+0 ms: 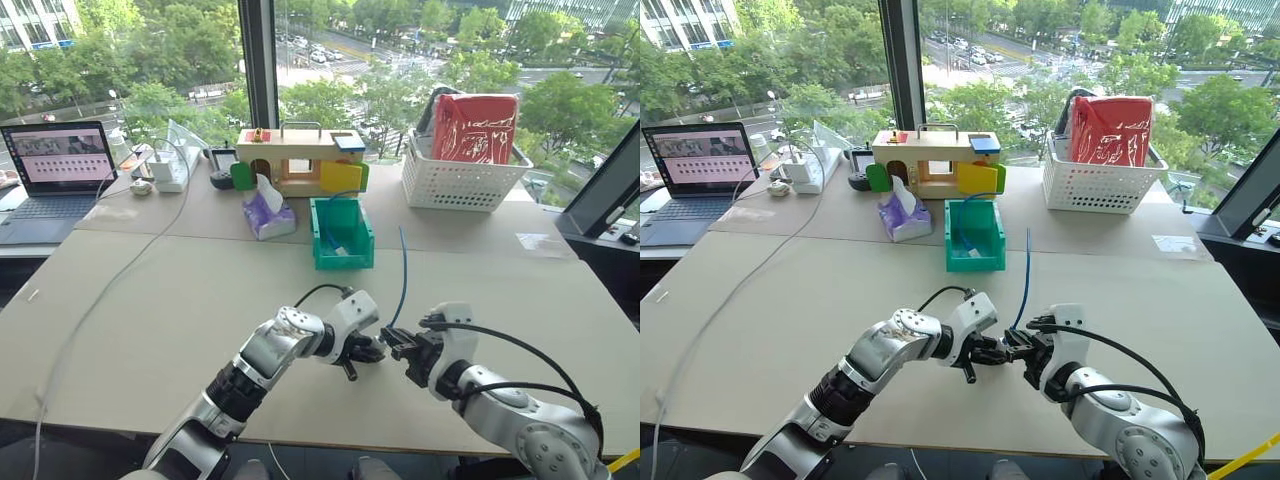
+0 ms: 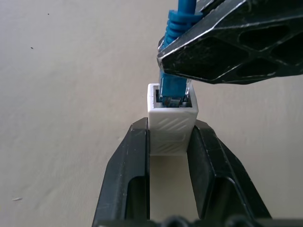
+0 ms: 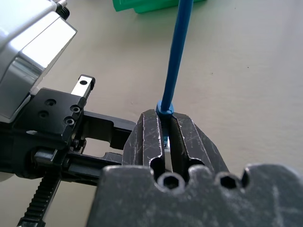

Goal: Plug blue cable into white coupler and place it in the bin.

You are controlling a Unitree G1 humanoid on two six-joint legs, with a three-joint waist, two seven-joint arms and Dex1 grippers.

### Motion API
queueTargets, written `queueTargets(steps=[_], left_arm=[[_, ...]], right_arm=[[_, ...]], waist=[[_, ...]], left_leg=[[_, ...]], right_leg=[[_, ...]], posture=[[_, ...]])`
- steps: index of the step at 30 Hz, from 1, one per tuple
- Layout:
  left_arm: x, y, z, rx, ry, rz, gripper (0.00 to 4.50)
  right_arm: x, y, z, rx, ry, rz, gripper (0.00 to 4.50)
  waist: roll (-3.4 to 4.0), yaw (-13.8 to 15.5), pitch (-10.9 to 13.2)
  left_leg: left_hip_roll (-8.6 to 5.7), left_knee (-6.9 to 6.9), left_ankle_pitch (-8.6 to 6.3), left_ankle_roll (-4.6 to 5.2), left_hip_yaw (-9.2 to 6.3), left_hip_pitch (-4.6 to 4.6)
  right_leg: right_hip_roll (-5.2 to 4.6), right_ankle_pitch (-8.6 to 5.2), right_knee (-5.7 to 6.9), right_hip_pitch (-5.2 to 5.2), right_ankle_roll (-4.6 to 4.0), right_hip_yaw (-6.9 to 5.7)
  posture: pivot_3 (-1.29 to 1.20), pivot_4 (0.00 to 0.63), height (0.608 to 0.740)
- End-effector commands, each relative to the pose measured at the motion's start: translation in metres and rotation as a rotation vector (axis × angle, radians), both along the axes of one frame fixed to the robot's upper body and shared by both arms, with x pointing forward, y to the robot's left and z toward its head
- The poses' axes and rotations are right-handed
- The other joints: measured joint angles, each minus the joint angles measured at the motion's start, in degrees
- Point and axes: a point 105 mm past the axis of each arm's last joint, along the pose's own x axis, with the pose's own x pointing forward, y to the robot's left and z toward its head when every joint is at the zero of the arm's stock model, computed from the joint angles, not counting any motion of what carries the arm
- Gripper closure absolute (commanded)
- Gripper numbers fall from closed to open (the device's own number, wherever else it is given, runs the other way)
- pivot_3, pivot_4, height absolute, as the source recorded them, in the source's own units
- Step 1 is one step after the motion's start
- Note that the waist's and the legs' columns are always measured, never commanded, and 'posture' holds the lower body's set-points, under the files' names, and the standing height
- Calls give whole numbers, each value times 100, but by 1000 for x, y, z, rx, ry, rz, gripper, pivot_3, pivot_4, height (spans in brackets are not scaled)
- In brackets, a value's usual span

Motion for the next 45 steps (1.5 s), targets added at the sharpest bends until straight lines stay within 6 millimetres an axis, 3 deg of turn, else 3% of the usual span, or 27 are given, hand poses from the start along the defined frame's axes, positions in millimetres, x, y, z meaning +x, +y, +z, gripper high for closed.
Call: queueTargets(steps=[1,3,7,11,16,21,27,31,36,41,43,45], left_arm=[[25,8,25,-33,-118,71,3870],[26,8,25,-49,-104,68,2845],[20,7,26,-63,-72,26,1607],[30,15,27,-52,-113,53,182],[31,31,24,-46,-125,57,182],[30,58,24,-45,-162,95,182],[31,83,26,-56,-217,194,182],[32,94,32,-90,-259,268,182],[27,107,46,-238,-311,357,182],[26,116,52,-286,-366,417,182],[27,119,50,-271,-377,429,91],[30,121,48,-259,-389,436,91]], right_arm=[[-14,11,-11,36,111,92,4500],[-11,7,-6,42,100,74,4500],[-9,2,1,54,89,50,4500],[0,-12,11,51,61,10,4500],[23,-31,36,52,-23,-27,4500],[60,-40,98,63,-183,21,4500],[109,-23,146,83,-295,115,4500],[141,-2,164,100,-348,171,4500],[186,21,163,5,-413,191,4500],[206,32,152,-76,-440,210,4500],[212,32,150,-75,-444,190,3610],[215,32,149,-91,-444,180,3120]], waist=[[4,4,11],[13,9,31],[23,-12,48],[31,-5,56],[60,-3,120],[74,-51,161],[85,-100,174],[88,-107,176],[109,-102,206],[115,-32,219],[119,-10,222],[126,2,229]], left_leg=[[-1,1,0,0,0,-2],[-2,2,0,0,0,-9],[-2,-4,0,0,0,-42],[-2,-11,-5,9,-1,-63],[-5,1,-5,11,-1,-91],[-10,6,-4,11,2,-97],[-7,2,-4,12,-4,-96],[-6,2,-4,12,-5,-99],[-8,3,-4,12,0,-104],[-11,6,-5,10,-8,-121],[-11,7,-4,9,-9,-134],[-12,6,-2,6,-9,-139]], right_leg=[[0,0,0,-1,0,1],[0,0,0,-7,0,1],[1,4,3,-36,7,1],[2,13,9,-61,35,0],[2,16,18,-89,38,2],[1,21,21,-94,46,10],[6,24,26,-96,36,4],[6,40,26,-98,10,0],[4,44,37,-110,7,2],[-3,46,35,-116,5,-10],[-3,47,39,-129,3,-13],[-4,48,48,-141,1,-12]], posture=[[0,150,725],[0,150,725],[0,150,725],[0,150,725],[0,150,725],[0,150,725],[0,150,725],[0,150,725],[0,150,725],[0,150,725],[0,150,725],[0,150,725]])
